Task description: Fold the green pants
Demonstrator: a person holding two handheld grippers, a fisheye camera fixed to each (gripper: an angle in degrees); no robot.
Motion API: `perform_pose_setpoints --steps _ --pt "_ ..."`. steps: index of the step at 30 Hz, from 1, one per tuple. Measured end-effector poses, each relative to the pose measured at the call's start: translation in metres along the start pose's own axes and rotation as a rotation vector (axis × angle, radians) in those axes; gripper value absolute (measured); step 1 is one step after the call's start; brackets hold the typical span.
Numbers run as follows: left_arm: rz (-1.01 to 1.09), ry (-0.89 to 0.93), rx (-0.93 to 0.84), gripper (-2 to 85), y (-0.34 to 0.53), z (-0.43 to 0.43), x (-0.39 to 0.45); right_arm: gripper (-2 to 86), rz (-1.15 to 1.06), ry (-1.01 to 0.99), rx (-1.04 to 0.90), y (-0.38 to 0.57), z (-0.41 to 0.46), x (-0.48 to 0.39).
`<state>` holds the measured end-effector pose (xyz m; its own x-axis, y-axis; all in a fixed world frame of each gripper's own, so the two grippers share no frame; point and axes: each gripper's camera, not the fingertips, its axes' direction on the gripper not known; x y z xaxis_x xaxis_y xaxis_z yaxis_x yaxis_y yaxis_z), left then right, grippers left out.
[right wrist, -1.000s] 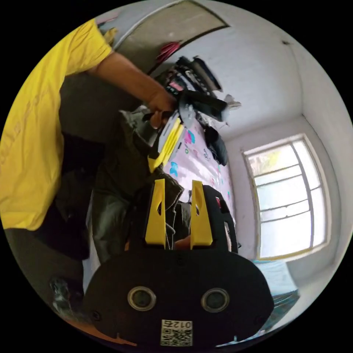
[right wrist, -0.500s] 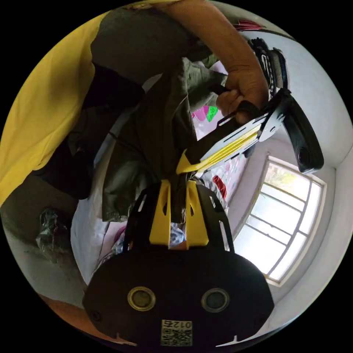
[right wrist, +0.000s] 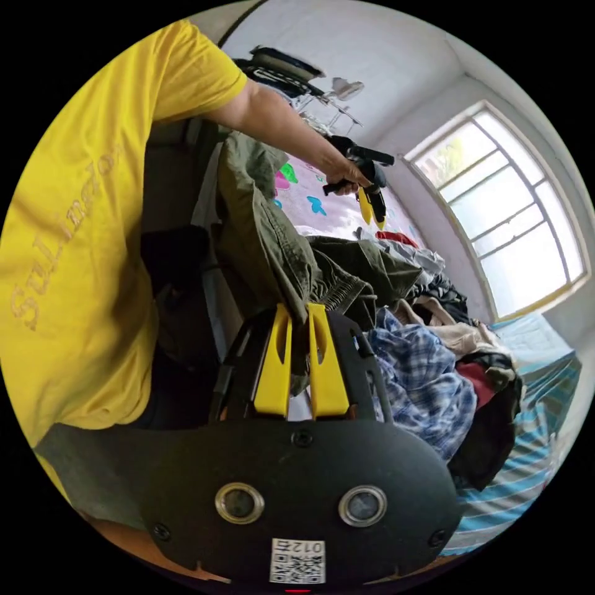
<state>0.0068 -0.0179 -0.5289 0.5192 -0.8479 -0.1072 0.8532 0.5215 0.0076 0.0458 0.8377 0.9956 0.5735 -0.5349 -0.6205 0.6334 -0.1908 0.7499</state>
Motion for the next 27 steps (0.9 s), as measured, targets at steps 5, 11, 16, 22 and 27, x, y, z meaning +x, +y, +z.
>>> perform_pose_setpoints --steps 5,11,16,22,27 --pt "0.083 -0.061 -0.109 13.1 -0.058 0.052 0.013 3.9 0.153 -0.077 0.051 0.029 0.008 0.025" --pt "0.156 0.145 -0.173 2.1 -0.051 0.070 0.015 3.9 0.253 -0.107 0.108 0.049 0.011 0.050" --pt "0.132 0.275 0.097 0.4 -0.021 -0.062 -0.024 4.0 0.244 -0.060 0.138 0.046 0.001 0.065" --pt "0.061 -0.098 0.622 0.9 0.039 -0.333 -0.071 4.1 0.204 0.079 0.203 0.015 -0.005 0.110" --pt "-0.454 -0.705 0.209 2.7 0.070 -0.395 -0.163 4.2 0.204 0.209 0.082 -0.014 0.044 0.157"
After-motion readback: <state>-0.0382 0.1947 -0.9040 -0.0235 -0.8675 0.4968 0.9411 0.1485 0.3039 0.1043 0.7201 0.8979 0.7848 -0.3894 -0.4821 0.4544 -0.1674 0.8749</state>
